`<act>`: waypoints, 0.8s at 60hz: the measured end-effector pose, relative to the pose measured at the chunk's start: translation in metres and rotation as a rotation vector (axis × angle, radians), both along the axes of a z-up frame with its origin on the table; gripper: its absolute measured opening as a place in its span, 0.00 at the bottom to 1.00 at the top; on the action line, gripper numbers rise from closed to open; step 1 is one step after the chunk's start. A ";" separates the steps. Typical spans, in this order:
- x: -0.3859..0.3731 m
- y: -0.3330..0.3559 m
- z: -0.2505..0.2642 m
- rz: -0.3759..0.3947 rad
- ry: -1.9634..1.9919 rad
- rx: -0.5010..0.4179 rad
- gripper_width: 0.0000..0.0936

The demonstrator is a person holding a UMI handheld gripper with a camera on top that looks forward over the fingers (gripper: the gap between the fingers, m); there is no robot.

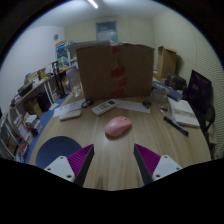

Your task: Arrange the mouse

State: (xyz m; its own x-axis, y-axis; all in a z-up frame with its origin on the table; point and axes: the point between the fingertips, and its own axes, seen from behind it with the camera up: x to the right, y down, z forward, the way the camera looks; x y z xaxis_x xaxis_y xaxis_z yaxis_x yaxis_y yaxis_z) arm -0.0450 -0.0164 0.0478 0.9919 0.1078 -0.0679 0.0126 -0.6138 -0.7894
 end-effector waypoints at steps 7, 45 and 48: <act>-0.006 0.049 -0.046 0.045 -0.048 -0.036 0.88; -0.016 0.176 -0.064 -0.069 -0.037 0.021 0.47; -0.015 0.175 -0.064 -0.091 -0.025 -0.001 0.43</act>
State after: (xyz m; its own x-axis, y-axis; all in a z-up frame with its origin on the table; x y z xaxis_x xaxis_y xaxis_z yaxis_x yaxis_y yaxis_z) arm -0.0597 0.1586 -0.0162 0.9989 0.0167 -0.0429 -0.0236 -0.6142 -0.7888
